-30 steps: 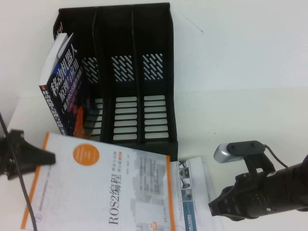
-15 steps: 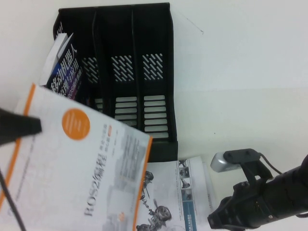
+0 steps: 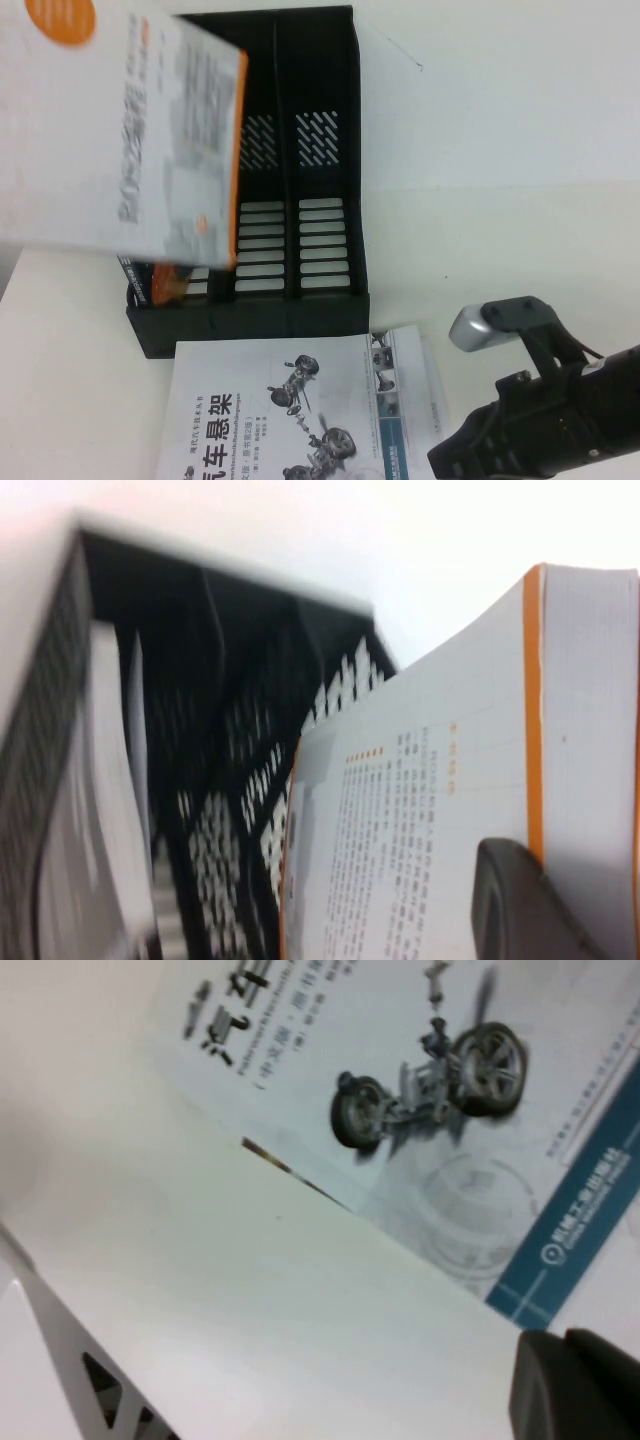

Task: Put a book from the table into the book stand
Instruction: Place the book on the book shelf

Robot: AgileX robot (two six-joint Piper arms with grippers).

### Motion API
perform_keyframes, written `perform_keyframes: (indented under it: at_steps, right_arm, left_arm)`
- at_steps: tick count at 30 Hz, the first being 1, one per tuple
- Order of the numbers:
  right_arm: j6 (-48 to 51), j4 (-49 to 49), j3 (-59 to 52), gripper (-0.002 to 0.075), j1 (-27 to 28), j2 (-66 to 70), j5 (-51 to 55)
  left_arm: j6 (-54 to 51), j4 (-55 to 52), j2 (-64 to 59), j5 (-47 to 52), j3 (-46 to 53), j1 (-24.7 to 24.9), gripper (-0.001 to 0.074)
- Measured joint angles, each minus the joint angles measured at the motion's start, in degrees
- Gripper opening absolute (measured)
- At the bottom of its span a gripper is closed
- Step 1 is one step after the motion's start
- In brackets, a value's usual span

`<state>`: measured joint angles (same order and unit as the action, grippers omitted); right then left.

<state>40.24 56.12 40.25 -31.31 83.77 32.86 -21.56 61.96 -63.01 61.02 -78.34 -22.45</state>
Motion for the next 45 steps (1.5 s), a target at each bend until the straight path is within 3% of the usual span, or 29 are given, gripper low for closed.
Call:
perform_keyframes:
  at_steps: [7,12,16,26,35,45]
  right_arm:
    - [-0.36,-0.1,0.0,0.0003,0.0,-2.84,1.12]
    - [-1.35,-0.1,0.0,0.0003,0.0,-2.86,3.2]
    - [-1.35,-0.2,0.0,0.0003,0.0,-2.86,3.57]
    - [-1.58,-0.32,0.0,0.0003,0.0,-2.86,3.85]
    - [-1.71,-0.52,0.0,0.0003,0.0,-2.86,4.23]
    - [-1.75,-0.52,0.0,0.0003,0.0,-2.86,3.59]
  left_arm:
    - [2.86,0.24,-10.6,-1.66,-15.27,2.03,0.0106]
    - [8.08,-5.63,-16.73,-4.2,-24.71,8.05,0.0106]
    - [14.42,-16.39,-20.25,-5.43,-29.8,14.62,0.0106]
    - [27.25,-36.17,-26.69,-8.39,-30.63,26.39,0.0105]
    - [36.03,-50.16,-30.24,-7.67,-30.75,30.38,0.0105]
    - [38.31,-50.13,-30.75,-6.91,-30.75,30.81,0.0104]
